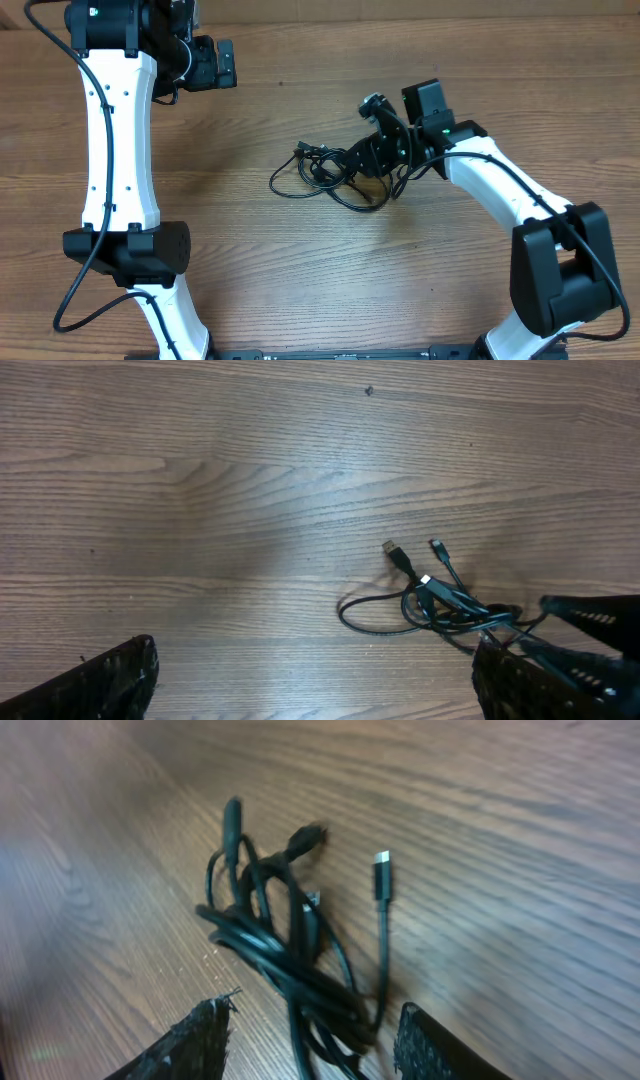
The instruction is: Untangle cables
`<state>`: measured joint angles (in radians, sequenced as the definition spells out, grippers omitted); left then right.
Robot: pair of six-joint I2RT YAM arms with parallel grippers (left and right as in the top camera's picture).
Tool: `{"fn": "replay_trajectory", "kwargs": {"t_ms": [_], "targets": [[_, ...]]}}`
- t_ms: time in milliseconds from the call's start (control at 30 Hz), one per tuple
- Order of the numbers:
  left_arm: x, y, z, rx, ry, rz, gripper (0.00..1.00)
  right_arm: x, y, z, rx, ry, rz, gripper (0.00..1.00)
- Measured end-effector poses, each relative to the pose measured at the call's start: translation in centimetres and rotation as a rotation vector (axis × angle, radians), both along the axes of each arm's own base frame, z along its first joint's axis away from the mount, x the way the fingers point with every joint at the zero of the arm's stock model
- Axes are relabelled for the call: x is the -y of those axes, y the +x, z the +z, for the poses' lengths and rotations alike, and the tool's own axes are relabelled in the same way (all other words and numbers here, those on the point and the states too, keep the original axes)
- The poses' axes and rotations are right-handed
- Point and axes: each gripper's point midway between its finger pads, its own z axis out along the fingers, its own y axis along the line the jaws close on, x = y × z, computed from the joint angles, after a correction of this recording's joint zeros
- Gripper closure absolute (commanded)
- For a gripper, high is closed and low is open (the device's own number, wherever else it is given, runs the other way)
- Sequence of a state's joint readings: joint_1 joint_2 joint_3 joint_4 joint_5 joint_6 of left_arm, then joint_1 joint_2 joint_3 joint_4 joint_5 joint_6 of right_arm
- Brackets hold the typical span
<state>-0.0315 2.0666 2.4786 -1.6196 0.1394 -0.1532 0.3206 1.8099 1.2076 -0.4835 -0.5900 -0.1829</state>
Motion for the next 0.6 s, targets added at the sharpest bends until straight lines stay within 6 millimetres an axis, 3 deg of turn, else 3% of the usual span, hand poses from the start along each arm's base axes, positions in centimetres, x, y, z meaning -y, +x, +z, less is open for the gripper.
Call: {"fn": "replay_trajectory", "kwargs": {"t_ms": [333, 600], "targets": [[0.0, 0.0, 0.0, 0.0, 0.0, 0.0, 0.0, -2.2, -0.5, 0.3, 0.042, 0.01, 0.052, 0.56], [0.0, 0.0, 0.0, 0.0, 0.0, 0.0, 0.0, -2.3, -0.6, 0.2, 0.047, -0.004, 0.052, 0.51]]}}
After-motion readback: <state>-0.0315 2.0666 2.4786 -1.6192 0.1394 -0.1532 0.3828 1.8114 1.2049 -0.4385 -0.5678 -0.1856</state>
